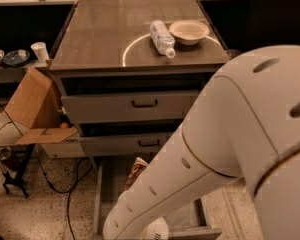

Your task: Pick brown chip bag from bottom drawer and place on counter

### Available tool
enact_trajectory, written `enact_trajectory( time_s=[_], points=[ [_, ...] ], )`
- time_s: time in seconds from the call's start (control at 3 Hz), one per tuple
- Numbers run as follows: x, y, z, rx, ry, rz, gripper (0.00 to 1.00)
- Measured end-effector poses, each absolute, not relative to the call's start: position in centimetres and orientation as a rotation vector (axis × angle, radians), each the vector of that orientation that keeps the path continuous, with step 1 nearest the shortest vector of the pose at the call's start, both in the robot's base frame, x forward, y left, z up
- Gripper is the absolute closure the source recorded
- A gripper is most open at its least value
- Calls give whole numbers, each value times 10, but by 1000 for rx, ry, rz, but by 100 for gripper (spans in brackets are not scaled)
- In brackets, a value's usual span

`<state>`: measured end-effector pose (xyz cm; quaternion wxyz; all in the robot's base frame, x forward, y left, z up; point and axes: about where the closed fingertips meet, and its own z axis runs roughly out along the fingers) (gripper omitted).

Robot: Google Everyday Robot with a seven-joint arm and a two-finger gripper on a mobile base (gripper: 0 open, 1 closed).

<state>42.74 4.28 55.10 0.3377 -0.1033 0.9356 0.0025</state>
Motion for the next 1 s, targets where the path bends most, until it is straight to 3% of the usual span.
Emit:
enact_trajectory(
  time_s=[0.67,1.0],
  points=[
    [430,39,559,-230,2406,34,100],
    [433,-6,581,-59,2330,15,100]
  ],
)
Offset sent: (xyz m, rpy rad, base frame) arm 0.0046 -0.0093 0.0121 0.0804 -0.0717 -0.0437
